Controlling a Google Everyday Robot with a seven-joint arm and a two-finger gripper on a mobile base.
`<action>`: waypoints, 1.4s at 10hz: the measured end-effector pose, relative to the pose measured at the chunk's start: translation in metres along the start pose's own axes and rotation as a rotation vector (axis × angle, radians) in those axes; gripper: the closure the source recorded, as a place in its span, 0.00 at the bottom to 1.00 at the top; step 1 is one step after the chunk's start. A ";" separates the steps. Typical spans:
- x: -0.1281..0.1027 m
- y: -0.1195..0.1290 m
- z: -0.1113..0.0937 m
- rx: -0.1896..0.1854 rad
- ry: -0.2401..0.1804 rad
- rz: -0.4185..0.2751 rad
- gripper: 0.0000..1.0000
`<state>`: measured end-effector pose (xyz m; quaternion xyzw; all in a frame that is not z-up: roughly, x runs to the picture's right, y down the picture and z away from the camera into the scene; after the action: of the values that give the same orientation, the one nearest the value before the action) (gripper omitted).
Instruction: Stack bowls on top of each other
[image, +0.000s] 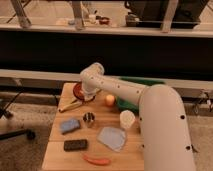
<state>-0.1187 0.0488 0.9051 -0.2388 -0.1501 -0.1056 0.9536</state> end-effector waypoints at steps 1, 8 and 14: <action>-0.002 0.000 0.000 0.000 -0.003 -0.002 0.20; -0.049 -0.007 -0.027 0.023 -0.066 -0.037 0.20; -0.044 0.015 -0.055 -0.021 -0.128 -0.028 0.20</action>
<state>-0.1425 0.0407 0.8374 -0.2528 -0.2130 -0.1049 0.9379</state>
